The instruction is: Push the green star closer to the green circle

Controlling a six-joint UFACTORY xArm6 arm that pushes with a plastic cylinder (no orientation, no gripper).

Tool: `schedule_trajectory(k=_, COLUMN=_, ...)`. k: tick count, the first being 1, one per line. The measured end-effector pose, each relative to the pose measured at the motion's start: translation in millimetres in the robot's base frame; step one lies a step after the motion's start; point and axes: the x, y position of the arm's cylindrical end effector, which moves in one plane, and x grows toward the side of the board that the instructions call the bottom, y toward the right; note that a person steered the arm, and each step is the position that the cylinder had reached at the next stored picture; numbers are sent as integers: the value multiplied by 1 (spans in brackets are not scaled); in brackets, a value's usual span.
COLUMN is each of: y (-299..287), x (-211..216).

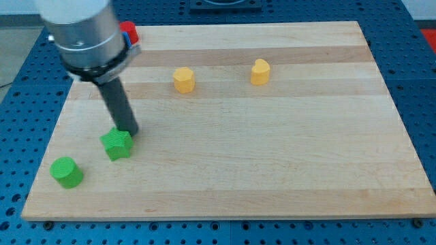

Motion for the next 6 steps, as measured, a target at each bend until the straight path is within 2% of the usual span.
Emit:
schedule_trajectory(k=1, y=-7, x=0)
schedule_trajectory(k=3, y=107, x=14)
schedule_trajectory(k=4, y=85, x=34)
schedule_trajectory(k=6, y=2, x=38)
